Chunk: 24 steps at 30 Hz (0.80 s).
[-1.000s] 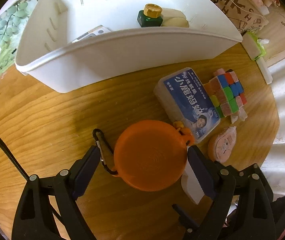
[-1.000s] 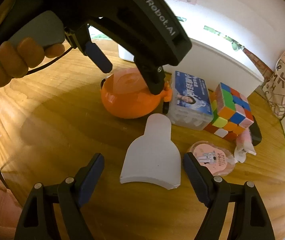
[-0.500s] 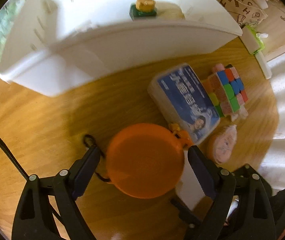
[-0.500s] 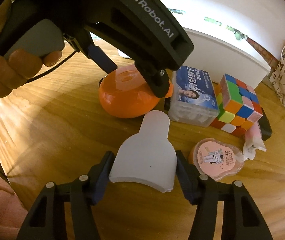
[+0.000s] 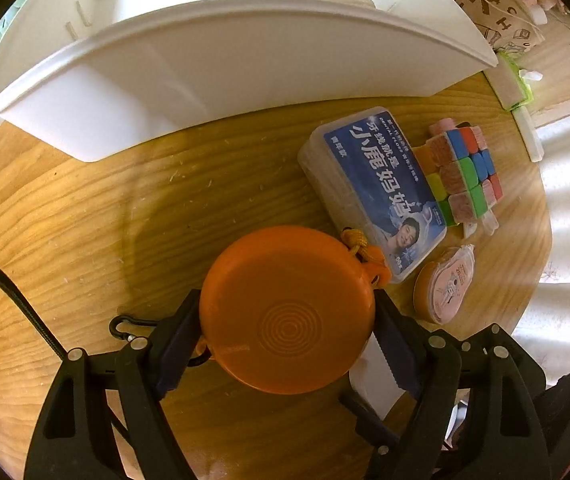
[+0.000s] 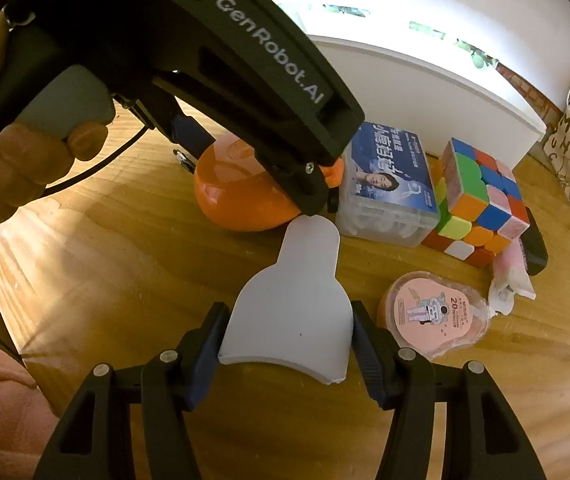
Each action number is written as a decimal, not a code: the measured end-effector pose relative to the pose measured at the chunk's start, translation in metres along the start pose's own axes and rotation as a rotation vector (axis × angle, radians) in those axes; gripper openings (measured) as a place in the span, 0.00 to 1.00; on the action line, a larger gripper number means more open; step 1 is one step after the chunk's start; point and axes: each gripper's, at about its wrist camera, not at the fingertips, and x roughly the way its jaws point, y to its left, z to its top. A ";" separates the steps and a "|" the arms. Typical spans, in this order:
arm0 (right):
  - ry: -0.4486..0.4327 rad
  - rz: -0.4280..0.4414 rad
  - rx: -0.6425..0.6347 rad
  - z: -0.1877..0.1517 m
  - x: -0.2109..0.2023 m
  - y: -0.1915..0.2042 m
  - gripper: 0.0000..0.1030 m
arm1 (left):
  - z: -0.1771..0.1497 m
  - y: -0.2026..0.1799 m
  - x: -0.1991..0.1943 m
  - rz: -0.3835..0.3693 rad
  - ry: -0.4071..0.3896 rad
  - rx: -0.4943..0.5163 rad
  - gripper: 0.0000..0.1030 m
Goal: Organize rigid objects
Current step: 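Lift the orange case with the left gripper while the right gripper lifts the white piece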
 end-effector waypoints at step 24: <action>0.047 0.029 0.017 0.008 -0.023 0.005 0.58 | -0.059 0.059 -0.043 -0.089 -0.104 -0.156 0.81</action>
